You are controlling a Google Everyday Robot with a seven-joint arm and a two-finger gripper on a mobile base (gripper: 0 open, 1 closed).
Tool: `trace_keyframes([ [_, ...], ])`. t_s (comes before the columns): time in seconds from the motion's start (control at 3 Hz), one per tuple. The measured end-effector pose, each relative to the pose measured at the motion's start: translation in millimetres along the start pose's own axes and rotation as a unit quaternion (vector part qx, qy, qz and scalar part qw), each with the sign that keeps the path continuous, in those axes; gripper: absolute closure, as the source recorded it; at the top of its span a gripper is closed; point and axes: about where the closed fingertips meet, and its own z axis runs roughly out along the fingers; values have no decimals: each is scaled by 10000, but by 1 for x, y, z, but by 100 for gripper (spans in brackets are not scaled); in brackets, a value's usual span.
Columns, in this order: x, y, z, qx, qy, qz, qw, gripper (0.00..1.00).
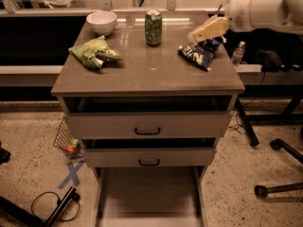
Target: Place green can into bottom drawer
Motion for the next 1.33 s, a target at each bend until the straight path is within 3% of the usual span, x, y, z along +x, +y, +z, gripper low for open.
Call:
trace_keyframes([
  [0.33,-13,-15,62,-96,-601,613,9963,0],
  [0.67,-28,-22,113,-200,-967,971,9904,0],
  [1.0,-33,-18,156,-284,-1174,1184,9856,0],
  [1.33,-37,-6,204,-305,-1158,1164,9859,0],
])
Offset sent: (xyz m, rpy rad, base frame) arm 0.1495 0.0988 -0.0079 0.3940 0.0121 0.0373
